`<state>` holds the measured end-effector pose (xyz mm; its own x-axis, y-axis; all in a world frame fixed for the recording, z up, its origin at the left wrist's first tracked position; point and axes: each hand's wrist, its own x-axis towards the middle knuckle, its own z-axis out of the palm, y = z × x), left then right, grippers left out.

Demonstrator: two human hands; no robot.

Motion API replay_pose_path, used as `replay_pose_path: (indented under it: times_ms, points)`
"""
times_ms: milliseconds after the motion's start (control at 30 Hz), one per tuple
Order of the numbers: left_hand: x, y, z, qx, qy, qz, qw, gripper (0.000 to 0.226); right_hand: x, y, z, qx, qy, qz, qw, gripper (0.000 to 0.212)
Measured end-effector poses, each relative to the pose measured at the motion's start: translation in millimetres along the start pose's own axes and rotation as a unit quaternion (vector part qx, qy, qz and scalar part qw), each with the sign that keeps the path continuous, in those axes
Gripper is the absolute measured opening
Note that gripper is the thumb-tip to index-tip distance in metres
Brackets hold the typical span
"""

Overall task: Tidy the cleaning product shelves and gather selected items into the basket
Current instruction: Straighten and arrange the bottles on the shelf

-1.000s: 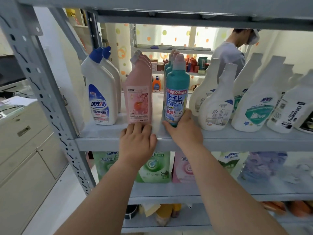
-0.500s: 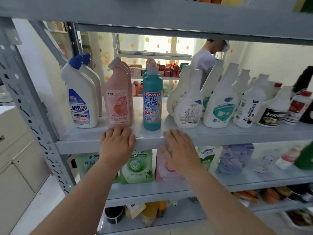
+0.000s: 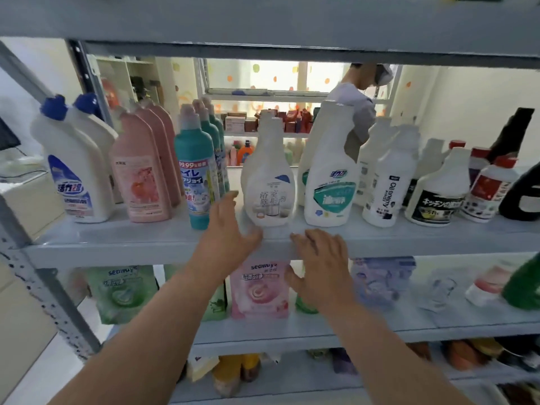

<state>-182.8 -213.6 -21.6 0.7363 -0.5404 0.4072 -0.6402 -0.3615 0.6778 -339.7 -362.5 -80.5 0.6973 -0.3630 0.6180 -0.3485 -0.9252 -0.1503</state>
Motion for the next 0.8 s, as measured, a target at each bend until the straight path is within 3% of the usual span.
replay_pose_path:
  times_ms: [100, 200, 433, 567, 600, 667, 733, 800]
  points:
    - [36, 16, 18, -0.106, 0.018, -0.103, 0.989, 0.095, -1, 3, 6, -0.004, 0.0, -0.01, 1.0, 0.067]
    - [54, 20, 32, -0.083, 0.006, -0.15, 0.985, 0.071, -4, 10, 8, -0.012, 0.009, -0.037, 0.999, 0.074]
    - [39, 26, 27, -0.096, 0.043, -0.151, 0.983, 0.059, -4, 25, -3, 0.029, -0.05, -0.074, 0.996, 0.073]
    - [3, 36, 14, -0.163, 0.041, -0.134, 0.977, 0.048, 3, 24, -21, 0.173, -0.102, -0.034, 0.979, 0.067]
    - [-10, 40, 9, -0.177, 0.042, -0.128, 0.975, 0.046, 4, 23, -28, 0.243, -0.107, -0.001, 0.964, 0.07]
    - [-38, 50, 1, -0.218, 0.044, -0.128, 0.966, 0.05, 3, 15, -42, 0.413, -0.132, 0.067, 0.899, 0.072]
    - [-68, 54, 1, -0.263, 0.043, -0.143, 0.953, 0.051, -3, 3, -50, 0.552, -0.148, 0.105, 0.814, 0.055]
    - [-97, 53, 8, -0.312, 0.027, -0.161, 0.936, 0.044, -14, -12, -49, 0.611, -0.153, 0.149, 0.762, 0.037]
